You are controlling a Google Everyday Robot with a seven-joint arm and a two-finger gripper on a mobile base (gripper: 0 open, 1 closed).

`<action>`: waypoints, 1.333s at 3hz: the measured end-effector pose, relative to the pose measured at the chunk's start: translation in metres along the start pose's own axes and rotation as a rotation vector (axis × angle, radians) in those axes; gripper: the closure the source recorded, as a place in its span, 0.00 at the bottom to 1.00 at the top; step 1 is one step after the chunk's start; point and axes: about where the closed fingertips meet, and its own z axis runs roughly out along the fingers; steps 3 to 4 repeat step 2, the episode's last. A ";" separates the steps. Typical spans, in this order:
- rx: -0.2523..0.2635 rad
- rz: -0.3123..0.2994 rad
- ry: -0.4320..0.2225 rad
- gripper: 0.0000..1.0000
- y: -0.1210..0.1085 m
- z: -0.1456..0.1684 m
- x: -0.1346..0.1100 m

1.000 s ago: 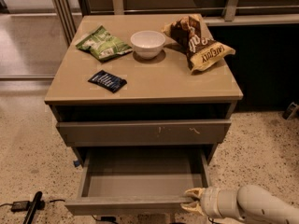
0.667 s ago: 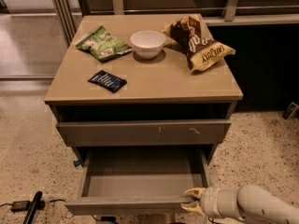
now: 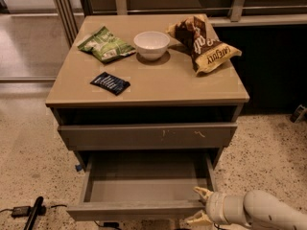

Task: Open middle drawer

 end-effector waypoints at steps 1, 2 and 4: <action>0.000 0.000 0.000 0.00 0.000 0.000 0.000; 0.000 0.000 0.000 0.00 0.000 0.000 0.000; 0.000 0.000 0.000 0.00 0.000 0.000 0.000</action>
Offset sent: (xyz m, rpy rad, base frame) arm 0.0000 0.0000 0.0000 0.0000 0.0000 0.0000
